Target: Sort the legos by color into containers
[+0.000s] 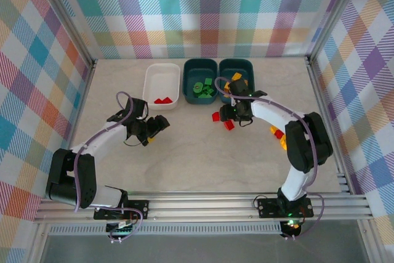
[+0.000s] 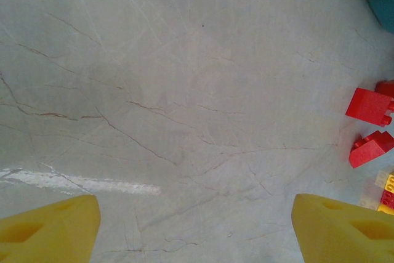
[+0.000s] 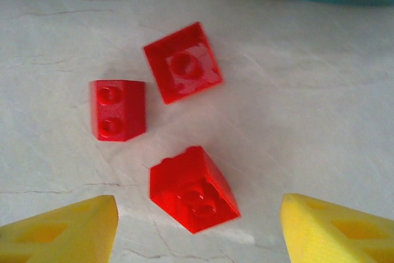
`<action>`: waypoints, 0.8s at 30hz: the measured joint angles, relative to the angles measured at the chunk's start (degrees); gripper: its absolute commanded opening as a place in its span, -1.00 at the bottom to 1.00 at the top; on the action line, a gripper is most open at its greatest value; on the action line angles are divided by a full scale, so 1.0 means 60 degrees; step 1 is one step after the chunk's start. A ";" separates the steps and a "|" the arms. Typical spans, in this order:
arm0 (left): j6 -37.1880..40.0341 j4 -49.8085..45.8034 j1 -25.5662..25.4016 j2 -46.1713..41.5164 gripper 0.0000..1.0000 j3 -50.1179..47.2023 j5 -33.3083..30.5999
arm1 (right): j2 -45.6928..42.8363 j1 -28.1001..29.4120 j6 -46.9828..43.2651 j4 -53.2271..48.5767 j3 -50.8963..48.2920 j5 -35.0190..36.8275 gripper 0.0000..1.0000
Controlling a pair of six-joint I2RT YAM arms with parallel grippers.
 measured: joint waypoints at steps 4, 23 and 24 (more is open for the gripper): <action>0.0000 -0.0007 -0.0015 -0.0004 0.63 0.0000 -0.0004 | 0.0627 0.0000 -0.0525 0.0051 0.0120 -0.0240 0.48; -0.0004 -0.0583 0.0069 -0.0364 0.63 0.0306 -0.0430 | 0.0729 0.0127 -0.1024 -0.0084 0.0124 0.0098 -0.45; -0.0073 -0.0703 0.0178 -0.0514 0.63 0.0302 -0.0572 | 0.0452 0.0215 -0.0929 -0.0171 0.0124 0.0142 -0.46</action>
